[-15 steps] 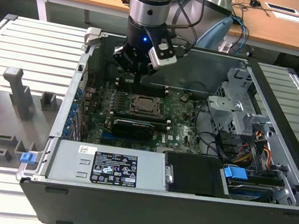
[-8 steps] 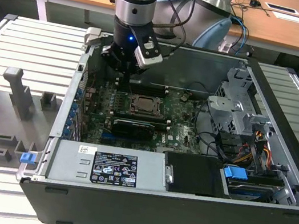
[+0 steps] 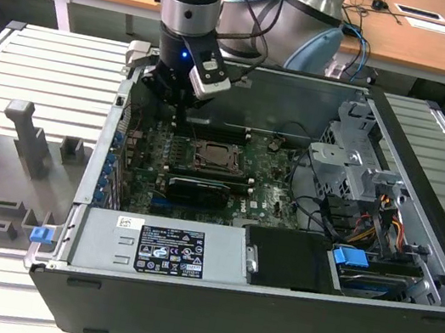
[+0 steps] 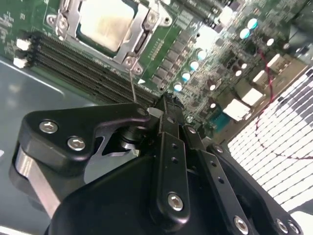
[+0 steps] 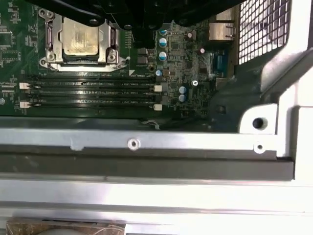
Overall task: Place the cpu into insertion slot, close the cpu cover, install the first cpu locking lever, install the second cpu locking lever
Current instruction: 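Install the first cpu locking lever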
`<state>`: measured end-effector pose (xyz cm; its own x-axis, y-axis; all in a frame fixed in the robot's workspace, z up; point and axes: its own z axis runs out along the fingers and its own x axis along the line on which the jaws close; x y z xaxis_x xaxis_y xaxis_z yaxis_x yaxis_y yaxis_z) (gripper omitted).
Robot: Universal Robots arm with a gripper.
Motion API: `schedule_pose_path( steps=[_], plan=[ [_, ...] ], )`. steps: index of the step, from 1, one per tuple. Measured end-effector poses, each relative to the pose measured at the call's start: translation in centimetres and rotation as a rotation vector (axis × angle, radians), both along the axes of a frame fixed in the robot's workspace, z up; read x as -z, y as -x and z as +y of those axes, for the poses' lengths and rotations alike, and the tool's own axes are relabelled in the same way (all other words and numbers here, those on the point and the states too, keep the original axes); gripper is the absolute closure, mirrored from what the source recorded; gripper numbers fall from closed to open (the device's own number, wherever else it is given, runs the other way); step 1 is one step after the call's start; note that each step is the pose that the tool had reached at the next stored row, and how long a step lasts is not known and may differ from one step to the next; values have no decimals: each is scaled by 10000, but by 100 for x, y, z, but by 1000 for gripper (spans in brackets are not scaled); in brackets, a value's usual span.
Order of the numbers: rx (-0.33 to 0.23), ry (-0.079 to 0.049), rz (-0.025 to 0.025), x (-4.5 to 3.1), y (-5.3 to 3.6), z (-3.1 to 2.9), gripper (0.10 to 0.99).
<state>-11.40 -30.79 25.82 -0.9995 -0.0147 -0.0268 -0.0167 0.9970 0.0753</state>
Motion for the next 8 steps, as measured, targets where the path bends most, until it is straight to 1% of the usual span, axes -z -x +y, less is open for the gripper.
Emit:
schedule_pose_path(
  steps=[1,2,4,8],
  plan=[
    [-1,0,0,13,0,44,980],
    [0,0,0,18,-2,66,980],
    [0,0,0,21,-13,83,980],
    [-1,0,1,22,-71,95,980]
  ],
)
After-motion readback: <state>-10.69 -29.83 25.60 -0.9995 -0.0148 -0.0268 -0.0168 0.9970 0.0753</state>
